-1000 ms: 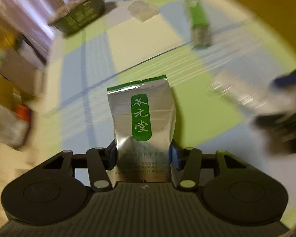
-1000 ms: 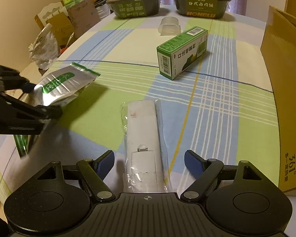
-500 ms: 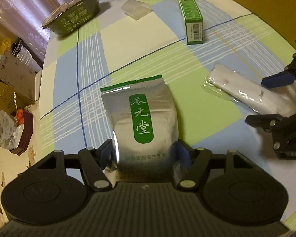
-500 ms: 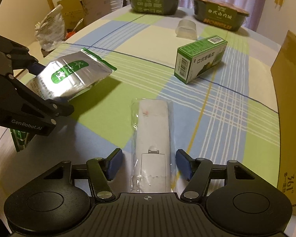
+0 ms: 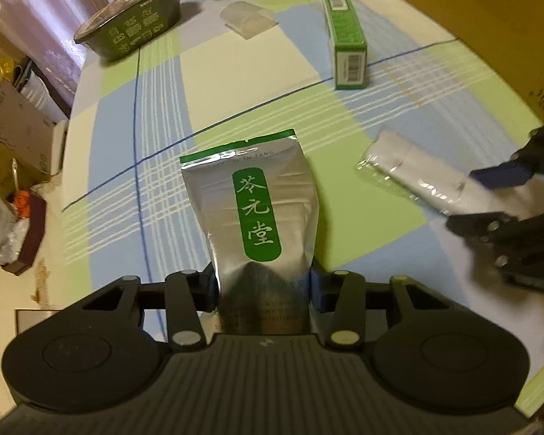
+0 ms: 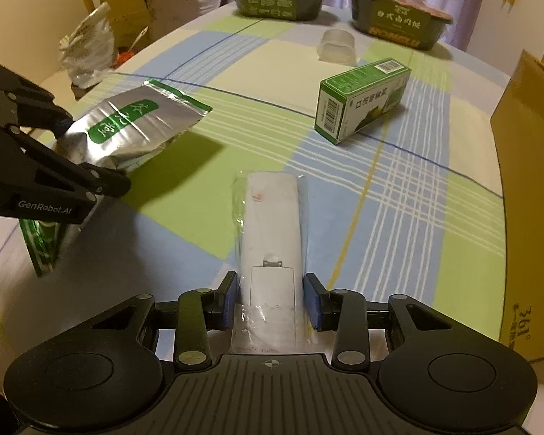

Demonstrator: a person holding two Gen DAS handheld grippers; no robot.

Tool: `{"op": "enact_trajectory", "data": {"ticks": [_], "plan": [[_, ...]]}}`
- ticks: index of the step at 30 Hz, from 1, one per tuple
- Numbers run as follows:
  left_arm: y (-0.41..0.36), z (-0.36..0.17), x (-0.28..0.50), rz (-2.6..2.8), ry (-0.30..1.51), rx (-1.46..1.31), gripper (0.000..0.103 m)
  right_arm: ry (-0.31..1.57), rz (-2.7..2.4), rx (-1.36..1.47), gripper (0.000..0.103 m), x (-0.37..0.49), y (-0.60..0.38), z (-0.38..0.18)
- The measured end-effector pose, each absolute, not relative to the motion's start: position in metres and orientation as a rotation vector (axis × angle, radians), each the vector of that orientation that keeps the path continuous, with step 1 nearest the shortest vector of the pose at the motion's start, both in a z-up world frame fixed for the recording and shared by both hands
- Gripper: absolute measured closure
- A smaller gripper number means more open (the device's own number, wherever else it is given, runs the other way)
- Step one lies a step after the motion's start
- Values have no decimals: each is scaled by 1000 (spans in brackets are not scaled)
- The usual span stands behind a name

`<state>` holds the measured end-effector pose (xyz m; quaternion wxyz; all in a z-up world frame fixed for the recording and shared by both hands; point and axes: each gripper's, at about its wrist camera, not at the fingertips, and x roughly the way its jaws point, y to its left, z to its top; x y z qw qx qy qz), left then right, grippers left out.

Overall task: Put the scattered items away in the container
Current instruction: 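Carry the foil bag and wrapped tube over the cardboard box with both tools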

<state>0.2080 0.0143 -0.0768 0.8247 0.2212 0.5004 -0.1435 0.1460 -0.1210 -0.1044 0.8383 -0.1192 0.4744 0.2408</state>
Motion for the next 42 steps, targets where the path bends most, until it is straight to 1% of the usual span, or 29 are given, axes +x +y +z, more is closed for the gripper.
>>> {"op": "enact_trajectory", "data": {"ticks": [5, 10, 15, 19, 31, 42], "plan": [[15, -68, 206, -348, 1062, 352, 63, 966, 506, -246, 63, 142, -123, -94], [11, -59, 201, -364, 1041, 324, 63, 915, 490, -254, 63, 136, -127, -79], [-3, -53, 189, -398, 1021, 299, 63, 920, 435, -198, 63, 125, -144, -72], [-19, -46, 175, -437, 1007, 294, 63, 905, 371, -155, 63, 109, -165, -55], [-59, 6, 117, -469, 968, 170, 63, 873, 198, -85, 63, 47, -239, 5], [-127, 48, 68, -576, 915, 169, 63, 791, 88, -42, 63, -2, -299, 57]]}}
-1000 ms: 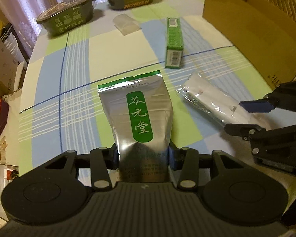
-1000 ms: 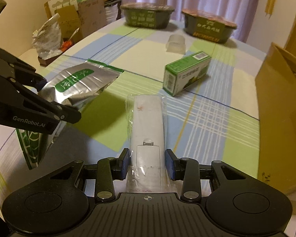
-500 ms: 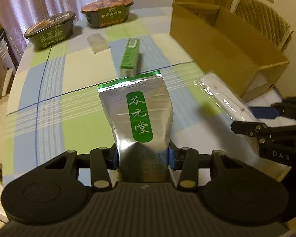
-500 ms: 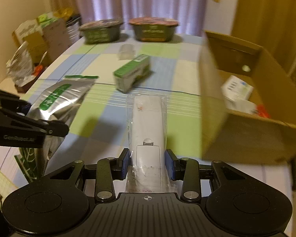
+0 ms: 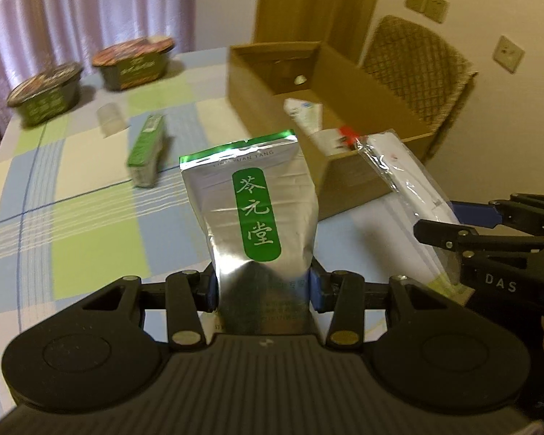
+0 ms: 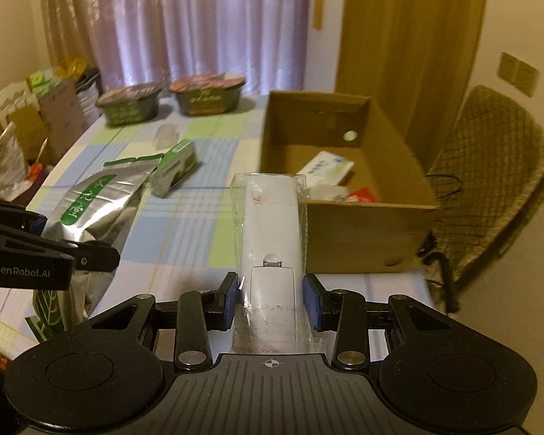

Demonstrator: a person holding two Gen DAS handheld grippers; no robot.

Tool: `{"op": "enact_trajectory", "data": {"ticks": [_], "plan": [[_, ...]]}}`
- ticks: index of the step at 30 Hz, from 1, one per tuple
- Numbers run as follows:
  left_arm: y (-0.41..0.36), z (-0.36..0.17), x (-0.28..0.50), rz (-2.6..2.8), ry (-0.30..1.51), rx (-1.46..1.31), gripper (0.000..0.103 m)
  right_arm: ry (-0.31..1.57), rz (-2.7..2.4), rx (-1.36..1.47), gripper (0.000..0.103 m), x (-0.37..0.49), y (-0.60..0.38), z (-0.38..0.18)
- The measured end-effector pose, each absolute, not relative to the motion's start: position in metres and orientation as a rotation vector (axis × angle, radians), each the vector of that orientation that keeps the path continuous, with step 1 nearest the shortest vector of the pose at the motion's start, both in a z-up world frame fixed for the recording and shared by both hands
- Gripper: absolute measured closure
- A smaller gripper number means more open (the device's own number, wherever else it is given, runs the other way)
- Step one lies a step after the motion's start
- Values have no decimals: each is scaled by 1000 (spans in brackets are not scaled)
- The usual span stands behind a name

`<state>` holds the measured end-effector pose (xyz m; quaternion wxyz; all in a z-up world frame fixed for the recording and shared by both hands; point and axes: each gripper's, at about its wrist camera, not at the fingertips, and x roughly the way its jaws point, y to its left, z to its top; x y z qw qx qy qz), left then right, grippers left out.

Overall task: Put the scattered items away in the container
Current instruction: 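Carry the foil bag and wrapped tube over the cardboard box with both tools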

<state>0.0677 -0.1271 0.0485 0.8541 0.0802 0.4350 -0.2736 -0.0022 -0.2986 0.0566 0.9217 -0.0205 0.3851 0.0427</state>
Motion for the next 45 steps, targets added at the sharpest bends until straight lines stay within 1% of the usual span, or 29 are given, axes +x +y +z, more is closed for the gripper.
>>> {"op": "enact_trajectory", "data": {"ticks": [7, 17, 32, 45], "plan": [[-164, 67, 57, -611, 883, 174, 63, 753, 53, -21, 63, -13, -330, 77], [-193, 81, 60, -628, 872, 140, 63, 710, 29, 1, 63, -9, -358, 94], [-234, 78, 86, -657, 889, 89, 63, 697, -1, 3, 63, 22, -388, 103], [-256, 74, 121, -655, 881, 48, 63, 689, 3, -17, 63, 64, -401, 104]]}}
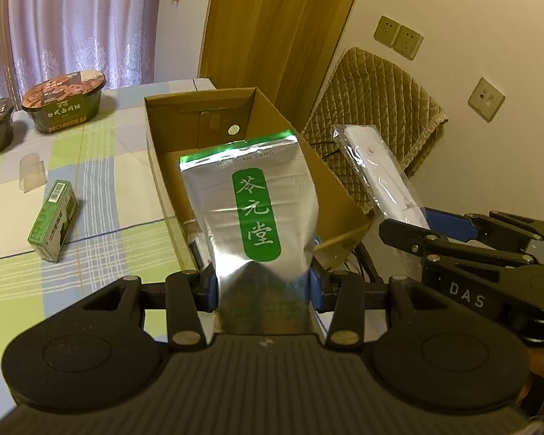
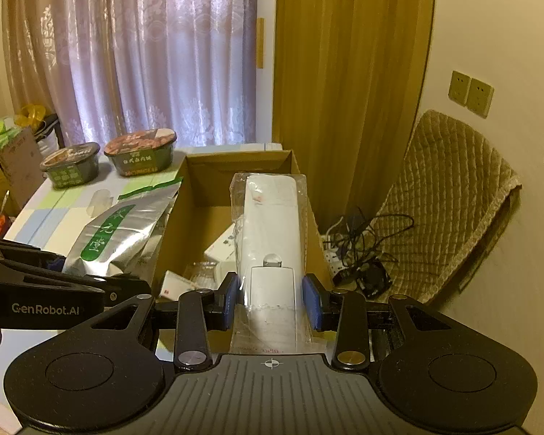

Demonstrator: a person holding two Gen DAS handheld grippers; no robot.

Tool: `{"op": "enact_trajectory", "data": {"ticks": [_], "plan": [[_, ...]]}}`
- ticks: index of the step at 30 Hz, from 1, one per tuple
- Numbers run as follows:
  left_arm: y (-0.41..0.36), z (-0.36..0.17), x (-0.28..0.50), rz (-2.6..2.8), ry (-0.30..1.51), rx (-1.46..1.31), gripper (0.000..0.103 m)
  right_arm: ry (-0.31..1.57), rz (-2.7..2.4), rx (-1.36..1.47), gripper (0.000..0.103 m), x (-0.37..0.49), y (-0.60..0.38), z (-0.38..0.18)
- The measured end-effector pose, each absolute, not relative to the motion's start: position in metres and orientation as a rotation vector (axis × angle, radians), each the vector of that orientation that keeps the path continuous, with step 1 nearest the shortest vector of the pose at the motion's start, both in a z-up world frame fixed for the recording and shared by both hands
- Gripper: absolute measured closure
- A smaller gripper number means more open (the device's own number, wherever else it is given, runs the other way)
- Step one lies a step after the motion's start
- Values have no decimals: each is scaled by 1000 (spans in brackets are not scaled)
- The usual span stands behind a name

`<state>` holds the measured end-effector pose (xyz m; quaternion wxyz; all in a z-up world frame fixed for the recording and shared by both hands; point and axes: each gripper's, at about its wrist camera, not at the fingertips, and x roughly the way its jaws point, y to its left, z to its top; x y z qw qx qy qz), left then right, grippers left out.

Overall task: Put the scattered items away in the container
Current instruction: 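Carry the foil bag and wrapped tube over the cardboard box with both tools, then open the left tool to drop the foil bag while the right tool releases the tube into the box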

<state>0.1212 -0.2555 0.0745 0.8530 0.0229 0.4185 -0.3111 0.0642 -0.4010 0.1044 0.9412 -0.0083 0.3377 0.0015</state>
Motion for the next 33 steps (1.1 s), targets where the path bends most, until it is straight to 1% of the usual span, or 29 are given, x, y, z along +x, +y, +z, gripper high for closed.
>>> {"op": "enact_trajectory", "data": {"ticks": [23, 33], "plan": [[-293, 72, 208, -621, 843, -6, 63, 676, 21, -51, 63, 152, -411, 102], [-297, 59, 233, -590, 858, -16, 63, 690, 25, -56, 63, 172, -415, 92]]}}
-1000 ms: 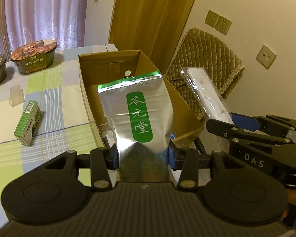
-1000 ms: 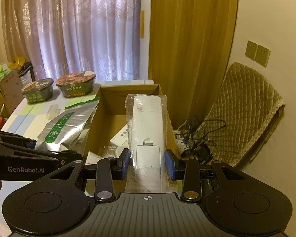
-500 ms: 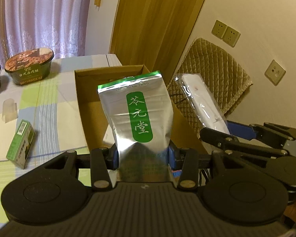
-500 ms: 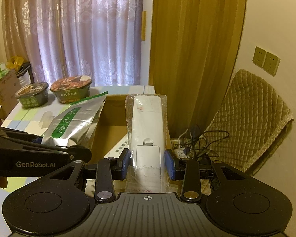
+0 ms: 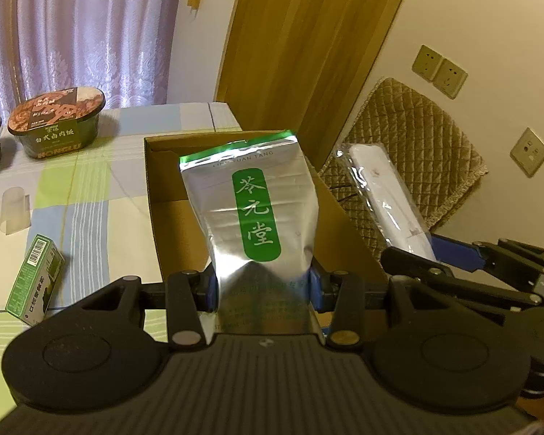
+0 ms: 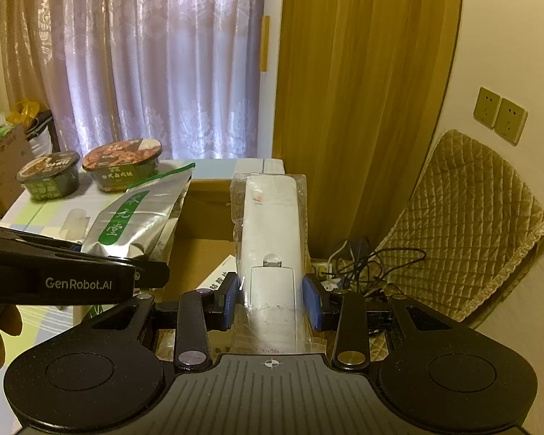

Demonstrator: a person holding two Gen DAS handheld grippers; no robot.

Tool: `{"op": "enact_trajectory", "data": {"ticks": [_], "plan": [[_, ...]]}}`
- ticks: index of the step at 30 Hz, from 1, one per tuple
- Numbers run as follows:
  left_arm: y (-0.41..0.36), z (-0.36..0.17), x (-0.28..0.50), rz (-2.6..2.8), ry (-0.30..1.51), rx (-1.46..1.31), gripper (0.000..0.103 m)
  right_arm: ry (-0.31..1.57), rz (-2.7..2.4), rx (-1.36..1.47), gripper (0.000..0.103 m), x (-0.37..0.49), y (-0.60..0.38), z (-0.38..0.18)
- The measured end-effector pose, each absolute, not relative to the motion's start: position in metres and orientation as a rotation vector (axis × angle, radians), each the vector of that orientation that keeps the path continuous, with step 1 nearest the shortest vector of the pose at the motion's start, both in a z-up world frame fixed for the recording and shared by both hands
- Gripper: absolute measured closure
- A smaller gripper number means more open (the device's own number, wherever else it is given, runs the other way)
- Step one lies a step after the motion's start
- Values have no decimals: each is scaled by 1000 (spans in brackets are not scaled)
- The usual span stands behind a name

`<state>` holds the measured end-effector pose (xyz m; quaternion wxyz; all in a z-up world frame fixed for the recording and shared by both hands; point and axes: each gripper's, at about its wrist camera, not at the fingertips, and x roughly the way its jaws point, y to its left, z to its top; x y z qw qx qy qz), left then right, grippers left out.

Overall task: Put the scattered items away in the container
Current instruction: 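Open the left tool to drop the foil bag while the right tool releases the tube into the box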

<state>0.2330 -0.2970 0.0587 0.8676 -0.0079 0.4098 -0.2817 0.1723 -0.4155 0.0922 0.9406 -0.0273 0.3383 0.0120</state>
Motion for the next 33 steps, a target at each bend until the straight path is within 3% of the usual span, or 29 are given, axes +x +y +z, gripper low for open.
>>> {"op": "enact_trajectory", "data": {"ticks": [10, 12, 33], "plan": [[-299, 52, 254, -574, 852, -9, 59, 706, 27, -56, 63, 182, -413, 83], [-299, 50, 257, -557, 847, -7, 37, 709, 27, -57, 63, 184, -413, 82], [-275, 38, 249, -507, 868, 22, 37, 720, 44, -69, 63, 186, -403, 77]]}}
